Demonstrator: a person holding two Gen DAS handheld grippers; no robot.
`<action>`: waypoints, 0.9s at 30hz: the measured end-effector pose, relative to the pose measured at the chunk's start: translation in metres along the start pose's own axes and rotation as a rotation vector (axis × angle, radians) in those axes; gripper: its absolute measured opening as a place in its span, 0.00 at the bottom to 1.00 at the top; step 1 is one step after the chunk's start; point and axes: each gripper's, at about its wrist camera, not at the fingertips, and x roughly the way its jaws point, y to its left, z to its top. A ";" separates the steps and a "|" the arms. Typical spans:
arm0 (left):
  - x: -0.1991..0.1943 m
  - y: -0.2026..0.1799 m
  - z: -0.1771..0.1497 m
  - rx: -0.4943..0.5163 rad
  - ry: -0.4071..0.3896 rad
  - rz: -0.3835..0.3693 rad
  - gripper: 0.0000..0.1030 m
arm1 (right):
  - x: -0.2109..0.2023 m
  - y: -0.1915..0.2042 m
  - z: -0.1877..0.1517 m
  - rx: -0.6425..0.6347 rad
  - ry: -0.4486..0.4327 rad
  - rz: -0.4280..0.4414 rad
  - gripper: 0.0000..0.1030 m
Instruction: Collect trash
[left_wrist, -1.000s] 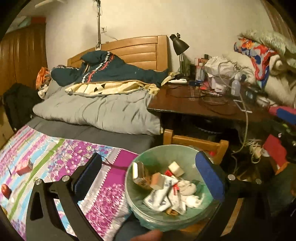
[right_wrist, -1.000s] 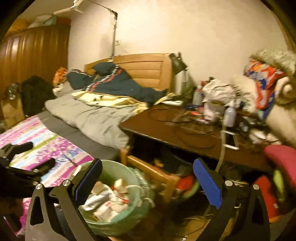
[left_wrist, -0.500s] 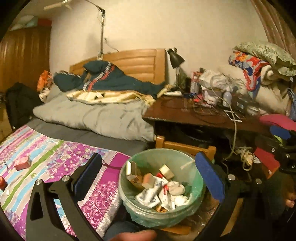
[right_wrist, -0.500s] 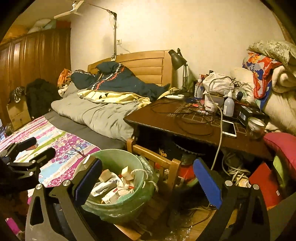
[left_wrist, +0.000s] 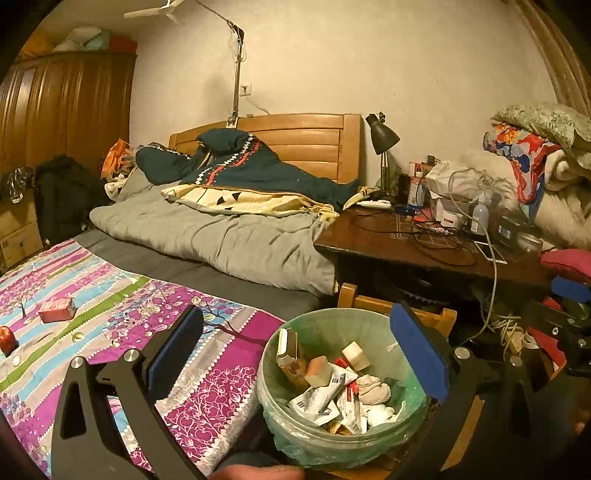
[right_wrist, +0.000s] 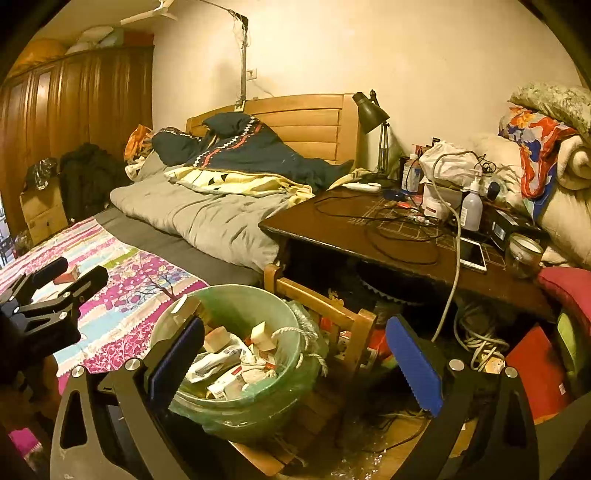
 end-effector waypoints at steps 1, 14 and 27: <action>0.001 0.000 0.000 0.002 -0.002 0.001 0.95 | 0.001 0.000 -0.001 -0.002 -0.001 -0.003 0.95; 0.010 -0.014 -0.005 0.045 0.022 -0.008 0.95 | 0.012 -0.002 -0.020 -0.007 -0.044 -0.041 0.95; 0.019 -0.016 -0.008 0.052 0.055 0.000 0.95 | 0.020 -0.007 -0.024 0.038 -0.074 0.005 0.95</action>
